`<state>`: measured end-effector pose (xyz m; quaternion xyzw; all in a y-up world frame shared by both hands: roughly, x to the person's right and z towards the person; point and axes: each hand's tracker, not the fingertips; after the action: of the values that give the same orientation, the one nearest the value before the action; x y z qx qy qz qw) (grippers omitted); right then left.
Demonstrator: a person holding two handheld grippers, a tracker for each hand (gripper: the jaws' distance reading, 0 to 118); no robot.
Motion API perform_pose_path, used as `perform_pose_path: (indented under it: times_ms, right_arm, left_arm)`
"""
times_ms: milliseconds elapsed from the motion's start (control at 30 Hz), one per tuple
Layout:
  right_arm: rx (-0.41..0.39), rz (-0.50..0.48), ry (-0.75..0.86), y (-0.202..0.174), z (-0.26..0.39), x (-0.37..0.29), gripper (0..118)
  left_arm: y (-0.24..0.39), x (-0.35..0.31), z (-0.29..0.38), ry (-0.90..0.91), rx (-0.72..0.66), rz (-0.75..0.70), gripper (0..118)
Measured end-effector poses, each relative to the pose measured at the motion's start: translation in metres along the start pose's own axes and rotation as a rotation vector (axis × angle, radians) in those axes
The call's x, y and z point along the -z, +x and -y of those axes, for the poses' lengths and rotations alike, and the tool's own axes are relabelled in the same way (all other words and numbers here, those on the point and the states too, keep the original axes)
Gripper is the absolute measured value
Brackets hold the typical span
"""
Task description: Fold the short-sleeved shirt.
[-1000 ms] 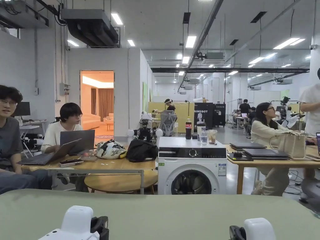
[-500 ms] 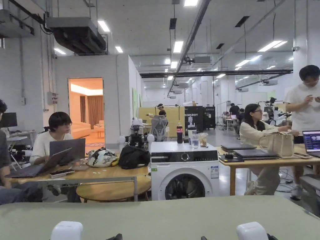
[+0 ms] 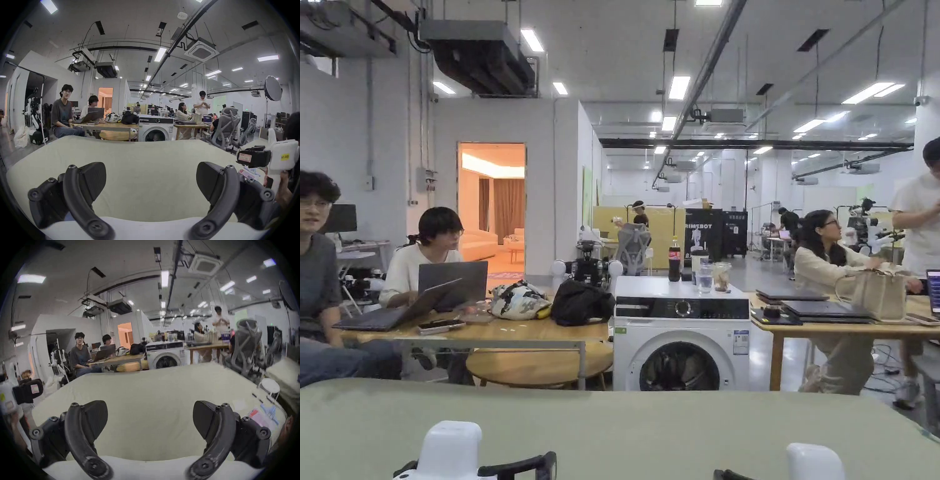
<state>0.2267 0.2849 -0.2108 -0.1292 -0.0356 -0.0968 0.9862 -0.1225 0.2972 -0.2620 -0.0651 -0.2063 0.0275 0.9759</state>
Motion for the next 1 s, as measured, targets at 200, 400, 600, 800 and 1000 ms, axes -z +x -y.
perform_pose_path:
  times_ms: [200, 400, 600, 800, 1000]
  right_arm:
    - [0.054, 0.008, -0.025, -0.002, 0.002, 0.006, 107]
    - [0.029, -0.019, -0.018, -0.006, 0.003, 0.007, 107]
    - [-0.032, -0.016, 0.034, -0.014, 0.003, 0.002, 107]
    - [-0.064, 0.025, 0.043, -0.014, 0.009, 0.004, 107]
    - [-0.173, 0.112, 0.061, -0.014, 0.02, 0.005, 107]
  left_arm:
    - [0.001, 0.0, 0.001, -0.014, 0.025, -0.022, 111]
    - [0.002, -0.001, 0.002, -0.012, 0.022, -0.008, 111]
    - [0.002, 0.0, 0.004, -0.009, 0.005, -0.007, 111]
    - [0.005, 0.001, 0.009, -0.02, 0.022, -0.013, 111]
    - [0.011, -0.001, 0.018, -0.031, 0.104, -0.048, 111]
